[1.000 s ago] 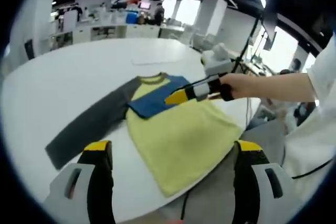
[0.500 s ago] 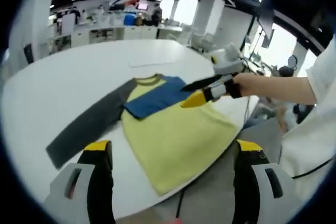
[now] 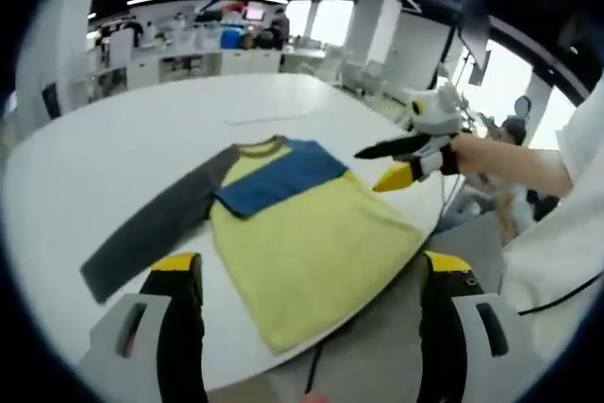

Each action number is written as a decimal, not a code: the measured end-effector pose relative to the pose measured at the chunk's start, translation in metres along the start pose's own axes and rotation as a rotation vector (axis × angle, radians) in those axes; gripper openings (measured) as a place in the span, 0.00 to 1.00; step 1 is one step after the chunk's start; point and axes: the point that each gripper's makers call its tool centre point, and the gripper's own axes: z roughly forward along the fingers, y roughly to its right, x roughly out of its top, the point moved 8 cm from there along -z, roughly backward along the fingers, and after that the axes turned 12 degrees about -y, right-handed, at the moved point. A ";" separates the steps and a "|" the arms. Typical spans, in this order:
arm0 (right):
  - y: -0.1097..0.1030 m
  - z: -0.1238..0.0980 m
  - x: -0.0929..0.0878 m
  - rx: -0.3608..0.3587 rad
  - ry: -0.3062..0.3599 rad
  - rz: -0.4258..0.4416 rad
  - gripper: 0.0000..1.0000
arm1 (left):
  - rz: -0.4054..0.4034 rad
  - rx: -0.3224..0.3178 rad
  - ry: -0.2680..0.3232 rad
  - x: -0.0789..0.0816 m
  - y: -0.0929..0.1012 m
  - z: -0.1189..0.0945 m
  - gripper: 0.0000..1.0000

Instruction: Fold the garment on the visible template until the final outline fits inside the template.

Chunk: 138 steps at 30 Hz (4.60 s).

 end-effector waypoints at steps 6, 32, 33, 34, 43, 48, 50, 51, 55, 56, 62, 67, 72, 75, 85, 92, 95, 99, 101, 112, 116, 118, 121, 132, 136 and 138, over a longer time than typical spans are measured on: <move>0.005 -0.024 -0.014 -0.062 -0.024 -0.059 1.00 | -0.005 -0.001 0.002 0.002 0.006 0.004 0.93; 0.008 -0.109 -0.058 -0.179 0.035 -0.070 1.00 | 0.012 0.028 0.002 0.007 0.022 0.004 0.99; 0.008 -0.112 -0.060 -0.180 0.035 -0.070 1.00 | 0.013 0.030 0.001 0.007 0.022 0.003 0.99; 0.009 -0.117 -0.062 -0.181 0.040 -0.063 1.00 | 0.013 0.030 0.001 0.007 0.022 0.003 0.99; 0.010 -0.141 -0.079 -0.208 0.066 -0.028 0.99 | 0.005 0.048 -0.017 0.001 0.022 0.001 0.99; 0.009 -0.149 -0.091 -0.221 0.062 -0.017 0.99 | 0.001 0.056 -0.019 -0.001 0.024 -0.002 0.99; 0.009 -0.152 -0.095 -0.227 0.061 -0.004 0.99 | -0.002 0.058 -0.017 -0.002 0.025 -0.003 0.99; 0.009 -0.153 -0.096 -0.229 0.061 -0.002 0.99 | -0.003 0.060 -0.017 -0.002 0.026 -0.003 0.99; 0.011 -0.155 -0.099 -0.236 0.069 0.014 0.99 | -0.006 0.063 -0.017 -0.004 0.029 -0.004 0.99; 0.011 -0.155 -0.099 -0.235 0.075 0.017 0.99 | -0.007 0.063 -0.017 -0.004 0.030 -0.005 0.99; 0.012 -0.153 -0.098 -0.235 0.076 0.019 0.99 | -0.009 0.066 -0.023 -0.006 0.031 -0.006 0.99; 0.012 -0.151 -0.098 -0.229 0.080 0.024 0.99 | -0.011 0.068 -0.018 -0.004 0.031 -0.007 0.99; 0.013 -0.148 -0.098 -0.224 0.079 0.032 0.99 | -0.014 0.073 -0.021 -0.004 0.028 -0.008 0.99; 0.013 -0.146 -0.097 -0.222 0.083 0.033 0.99 | -0.016 0.075 -0.021 -0.004 0.026 -0.008 0.99; 0.012 -0.139 -0.094 -0.213 0.083 0.044 0.99 | -0.041 0.090 -0.017 -0.003 0.011 -0.012 0.96; 0.013 -0.136 -0.090 -0.210 0.079 0.047 0.99 | -0.072 0.109 -0.001 -0.003 -0.003 -0.014 0.94; 0.015 -0.136 -0.089 -0.213 0.072 0.047 0.99 | -0.094 0.116 0.006 -0.004 -0.011 -0.014 0.91; 0.021 -0.134 -0.087 -0.215 0.071 0.064 0.99 | -0.126 0.138 0.006 -0.007 -0.025 -0.016 0.89; 0.022 -0.132 -0.085 -0.211 0.073 0.071 0.98 | -0.144 0.152 0.011 -0.008 -0.031 -0.019 0.89; 0.024 -0.116 -0.076 -0.199 0.070 0.072 0.98 | -0.222 0.201 0.027 -0.016 -0.068 -0.033 0.88; 0.025 -0.110 -0.073 -0.190 0.071 0.077 0.98 | -0.229 0.221 0.011 -0.018 -0.083 -0.034 0.88; 0.026 -0.107 -0.072 -0.190 0.063 0.073 0.98 | -0.236 0.224 0.011 -0.018 -0.088 -0.034 0.88; 0.028 -0.106 -0.072 -0.191 0.061 0.076 0.98 | -0.251 0.226 0.007 -0.020 -0.098 -0.032 0.88; 0.043 -0.100 -0.072 -0.201 0.064 0.116 0.98 | -0.304 0.242 -0.022 -0.025 -0.128 -0.026 0.88; 0.045 -0.097 -0.073 -0.200 0.055 0.125 0.98 | -0.321 0.243 -0.029 -0.028 -0.137 -0.023 0.88; 0.046 -0.095 -0.073 -0.198 0.052 0.129 0.98 | -0.333 0.242 -0.031 -0.029 -0.143 -0.022 0.88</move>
